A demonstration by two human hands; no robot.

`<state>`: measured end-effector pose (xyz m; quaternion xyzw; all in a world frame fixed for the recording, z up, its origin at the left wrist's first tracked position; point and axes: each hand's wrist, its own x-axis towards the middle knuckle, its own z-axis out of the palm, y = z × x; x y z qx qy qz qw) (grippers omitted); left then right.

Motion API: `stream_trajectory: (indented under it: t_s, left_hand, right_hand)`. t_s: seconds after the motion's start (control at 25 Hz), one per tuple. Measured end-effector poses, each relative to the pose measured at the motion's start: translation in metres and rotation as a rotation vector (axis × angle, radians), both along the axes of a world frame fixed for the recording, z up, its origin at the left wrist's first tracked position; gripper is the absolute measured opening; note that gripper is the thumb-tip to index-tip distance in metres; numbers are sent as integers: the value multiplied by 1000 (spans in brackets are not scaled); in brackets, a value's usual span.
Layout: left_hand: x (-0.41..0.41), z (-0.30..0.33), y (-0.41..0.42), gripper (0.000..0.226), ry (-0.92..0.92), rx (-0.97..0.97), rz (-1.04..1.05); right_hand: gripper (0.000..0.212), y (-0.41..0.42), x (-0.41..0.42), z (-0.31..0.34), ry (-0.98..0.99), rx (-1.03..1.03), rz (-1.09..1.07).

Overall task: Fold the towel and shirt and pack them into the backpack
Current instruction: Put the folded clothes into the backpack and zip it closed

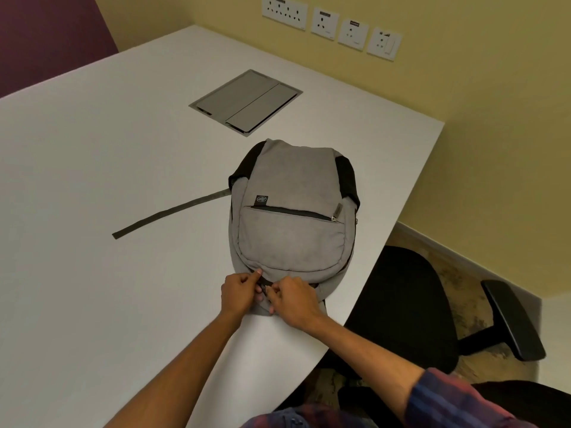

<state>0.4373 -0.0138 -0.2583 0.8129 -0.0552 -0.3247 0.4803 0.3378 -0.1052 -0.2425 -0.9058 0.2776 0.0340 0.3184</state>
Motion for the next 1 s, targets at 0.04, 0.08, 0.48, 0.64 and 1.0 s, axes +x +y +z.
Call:
stream_trajectory:
  t_s: [0.04,0.08,0.48,0.64,1.0]
  left_hand:
    - [2,-1,-4,41,61,-23,29]
    - [4,-1,-7,36,86,-35,58]
    - [34,14,-1,29,-108,28,247]
    - [8,21,-10,13,-624,77,170]
    - [-60,-14,-101,26,-1418,186,-862]
  right_hand:
    - [43,-1,-1,1,0,-51,10]
    - [43,-2,-3,3,2,-117,24]
    - [32,-103,-72,-4,176,-678,44]
    - [40,-117,-82,-5,132,-616,-12]
    - [37,-127,-88,-3,72,-481,61]
